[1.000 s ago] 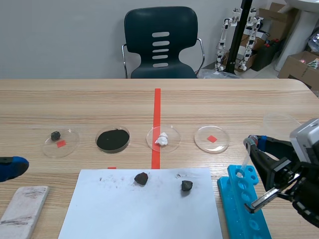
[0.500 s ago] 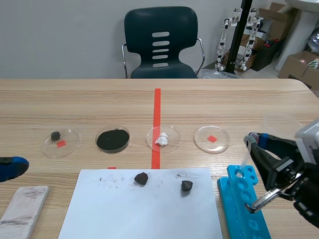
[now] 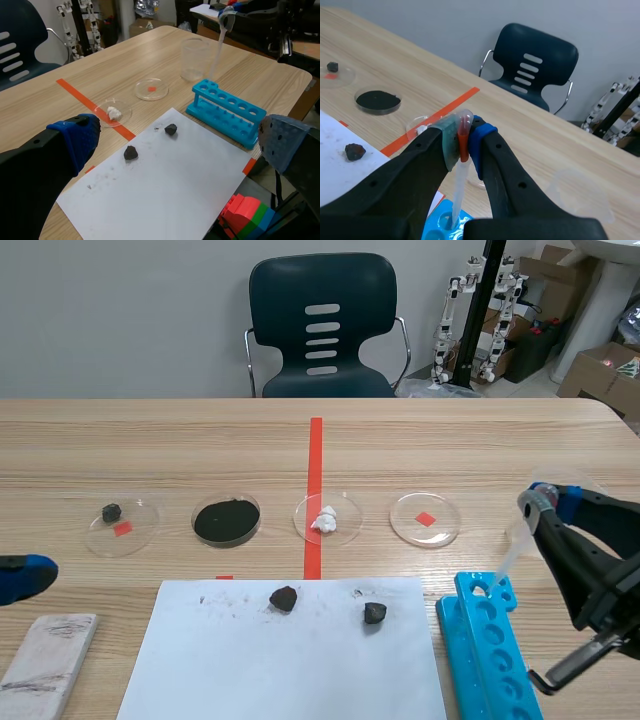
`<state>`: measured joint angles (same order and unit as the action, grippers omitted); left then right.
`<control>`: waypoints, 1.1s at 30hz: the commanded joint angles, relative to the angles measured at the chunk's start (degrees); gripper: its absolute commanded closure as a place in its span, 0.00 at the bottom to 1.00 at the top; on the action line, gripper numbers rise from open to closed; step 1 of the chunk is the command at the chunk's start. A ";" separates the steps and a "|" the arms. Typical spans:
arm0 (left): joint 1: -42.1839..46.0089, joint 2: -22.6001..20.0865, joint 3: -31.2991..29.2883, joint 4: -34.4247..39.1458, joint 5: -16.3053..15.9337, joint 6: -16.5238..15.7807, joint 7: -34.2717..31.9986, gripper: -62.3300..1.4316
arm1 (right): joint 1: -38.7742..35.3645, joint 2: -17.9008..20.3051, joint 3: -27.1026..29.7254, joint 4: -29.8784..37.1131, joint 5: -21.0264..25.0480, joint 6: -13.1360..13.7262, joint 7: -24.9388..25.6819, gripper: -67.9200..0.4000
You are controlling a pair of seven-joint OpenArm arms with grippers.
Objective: Pick up the dropper by the top with the right hand
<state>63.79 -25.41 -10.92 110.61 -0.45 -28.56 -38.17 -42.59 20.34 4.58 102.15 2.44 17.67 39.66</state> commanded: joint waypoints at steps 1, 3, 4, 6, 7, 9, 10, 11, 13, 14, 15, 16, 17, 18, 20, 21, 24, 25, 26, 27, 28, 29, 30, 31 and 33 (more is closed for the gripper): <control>-0.15 0.11 -0.33 0.39 -0.61 0.11 -1.03 0.00 | -1.31 0.15 1.03 2.64 0.85 -0.04 0.96 0.98; -0.15 0.11 -0.33 0.39 -0.61 0.11 -1.03 0.00 | -3.13 0.15 1.79 4.90 0.85 -0.04 1.36 0.98; -0.15 0.11 -0.33 0.39 -0.61 0.11 -1.03 0.00 | -4.00 0.15 2.12 6.03 0.85 -0.04 1.51 0.98; -0.15 0.11 -0.33 0.39 -0.61 0.11 -1.03 0.00 | -5.90 0.15 2.75 8.61 0.87 -0.04 1.81 0.98; -0.15 0.11 -0.33 0.39 -0.61 0.11 -1.03 0.00 | -6.95 0.13 3.04 10.01 0.94 -0.04 1.88 0.98; -0.15 0.11 -0.33 0.39 -0.61 0.11 -1.03 0.00 | -8.70 0.13 3.39 12.48 1.05 -0.04 1.90 0.98; -0.15 0.11 -0.33 0.39 -0.61 0.11 -1.03 0.00 | -9.53 0.13 3.43 13.62 1.05 -0.04 1.90 0.98; -0.15 0.11 -0.33 0.39 -0.61 0.11 -1.03 0.00 | -10.54 0.13 3.52 14.95 1.05 -0.04 1.88 0.98; -0.15 0.11 -0.33 0.39 -0.61 0.11 -1.03 0.00 | -12.17 0.13 3.52 17.03 1.07 -0.04 1.90 0.98; -0.15 0.11 -0.33 0.39 -0.61 0.11 -1.03 0.00 | -12.94 0.13 3.52 17.79 1.09 -0.04 1.88 0.98; -0.15 0.11 -0.33 0.39 -0.61 0.11 -1.03 0.00 | -13.79 0.13 3.52 18.60 1.31 -0.07 1.84 0.98; -0.15 0.13 -0.33 0.39 -0.61 0.11 -1.03 0.00 | -14.38 0.13 3.52 19.12 1.73 -0.07 1.84 0.98; -0.15 0.11 -0.33 0.39 -0.61 0.11 -1.03 0.00 | -15.08 0.13 3.52 19.54 2.49 -0.07 1.86 0.98; -0.15 0.11 -0.33 0.39 -0.61 0.11 -1.03 0.00 | -15.67 0.13 3.56 19.78 3.04 -0.07 1.84 0.98; -0.15 0.11 -0.33 0.39 -0.61 0.11 -1.03 0.00 | -16.65 0.13 3.78 19.96 3.91 -0.07 1.86 0.98; -0.15 0.11 -0.33 0.39 -0.61 0.11 -1.03 0.00 | -17.03 0.13 3.87 19.96 4.42 -0.07 1.79 0.98; -0.15 0.11 -0.33 0.39 -0.61 0.11 -1.03 0.00 | -17.79 0.11 4.28 19.96 5.14 -0.07 1.81 0.98; -0.15 0.11 -0.33 0.39 -0.61 0.11 -1.03 0.00 | -17.97 0.11 4.50 19.96 5.53 -0.07 1.77 0.98; -0.15 0.11 -0.33 0.39 -0.61 0.11 -1.03 0.00 | -18.18 0.13 4.63 19.96 5.79 -0.07 1.86 0.98; -0.15 0.13 -0.33 0.39 -0.61 0.11 -1.03 0.00 | -18.34 0.13 4.92 19.96 5.88 -0.07 1.86 0.98; -0.15 0.11 -0.33 0.39 -0.61 0.11 -1.03 0.00 | -18.38 0.13 5.11 19.96 5.99 -0.07 1.81 0.98; -0.15 0.11 -0.33 0.39 -0.61 0.11 -1.03 0.00 | -18.40 0.13 5.25 19.96 5.99 -0.07 1.62 0.98; -0.15 0.11 -0.33 0.39 -0.61 0.11 -1.03 0.00 | -18.40 0.13 5.27 19.96 6.01 -0.07 1.62 0.98; -0.15 0.11 -0.33 0.39 -0.61 0.11 -1.03 0.00 | -18.40 0.13 5.27 19.96 6.25 -0.07 1.62 0.98; -0.15 0.11 -0.33 0.39 -0.61 0.11 -1.03 0.00 | -18.40 0.13 5.27 19.96 7.15 -0.04 1.62 0.98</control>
<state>63.79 -25.41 -10.92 110.61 -0.45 -28.56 -38.19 -60.84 20.34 9.43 121.89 8.49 17.67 40.45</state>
